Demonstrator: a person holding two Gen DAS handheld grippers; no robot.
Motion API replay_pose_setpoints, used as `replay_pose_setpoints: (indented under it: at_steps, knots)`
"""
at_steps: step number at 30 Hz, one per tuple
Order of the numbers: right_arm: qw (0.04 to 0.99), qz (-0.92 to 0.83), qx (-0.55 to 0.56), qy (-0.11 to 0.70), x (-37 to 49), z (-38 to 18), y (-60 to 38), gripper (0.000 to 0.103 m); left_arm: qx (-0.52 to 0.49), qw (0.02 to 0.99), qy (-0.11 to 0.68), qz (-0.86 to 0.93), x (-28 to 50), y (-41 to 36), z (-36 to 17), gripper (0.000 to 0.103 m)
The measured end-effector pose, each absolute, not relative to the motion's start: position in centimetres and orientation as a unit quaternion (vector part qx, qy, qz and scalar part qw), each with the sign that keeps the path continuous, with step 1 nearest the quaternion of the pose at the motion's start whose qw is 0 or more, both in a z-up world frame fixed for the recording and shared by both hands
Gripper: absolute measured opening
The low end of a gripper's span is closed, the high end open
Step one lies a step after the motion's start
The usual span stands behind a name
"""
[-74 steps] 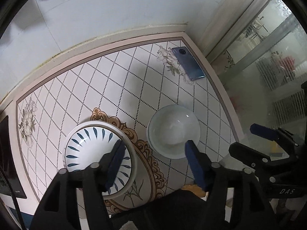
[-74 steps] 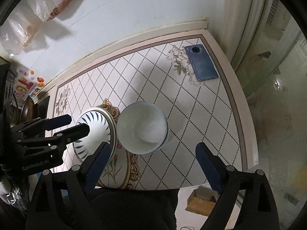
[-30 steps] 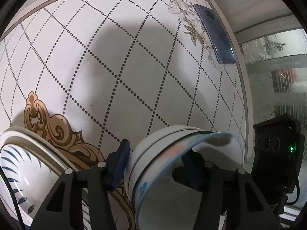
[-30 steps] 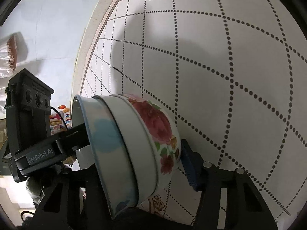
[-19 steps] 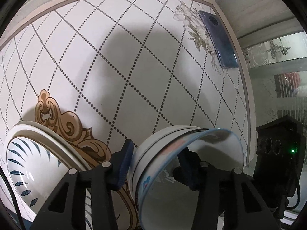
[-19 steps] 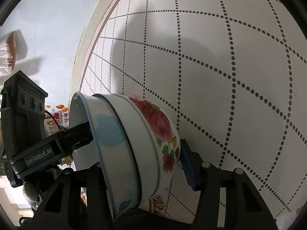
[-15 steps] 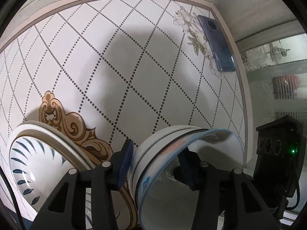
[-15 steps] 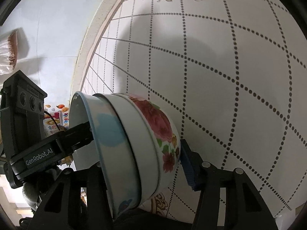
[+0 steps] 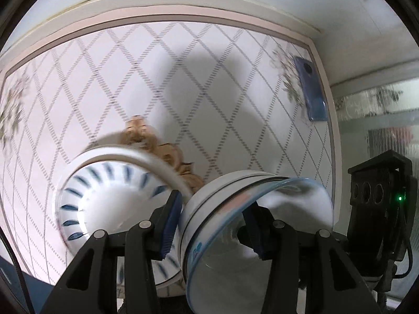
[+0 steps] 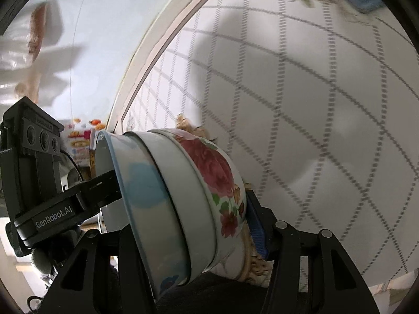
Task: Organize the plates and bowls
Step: 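Lower the nested bowl stack onto the plate stack with both tools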
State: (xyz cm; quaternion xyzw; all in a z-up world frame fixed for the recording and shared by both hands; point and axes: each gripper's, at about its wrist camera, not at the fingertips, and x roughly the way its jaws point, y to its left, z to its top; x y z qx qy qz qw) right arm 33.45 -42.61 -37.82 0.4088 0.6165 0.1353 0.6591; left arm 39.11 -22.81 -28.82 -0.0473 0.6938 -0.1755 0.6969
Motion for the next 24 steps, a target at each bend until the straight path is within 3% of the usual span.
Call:
replay_pose_setpoints:
  at_steps: [13, 24]
  knots:
    - [0.625, 0.213, 0.350, 0.665, 37.3, -39.1, -32.2, 0.056, -0.110, 0.703, 0.697, -0.090, 38.2, -12.4, -30.5, 0.044]
    - [0.614, 0.220, 0.310, 0.692, 39.2, -41.3, -27.3, 0.056, -0.126, 0.700, 0.700, -0.061, 37.8, -9.2, -32.5, 0.044]
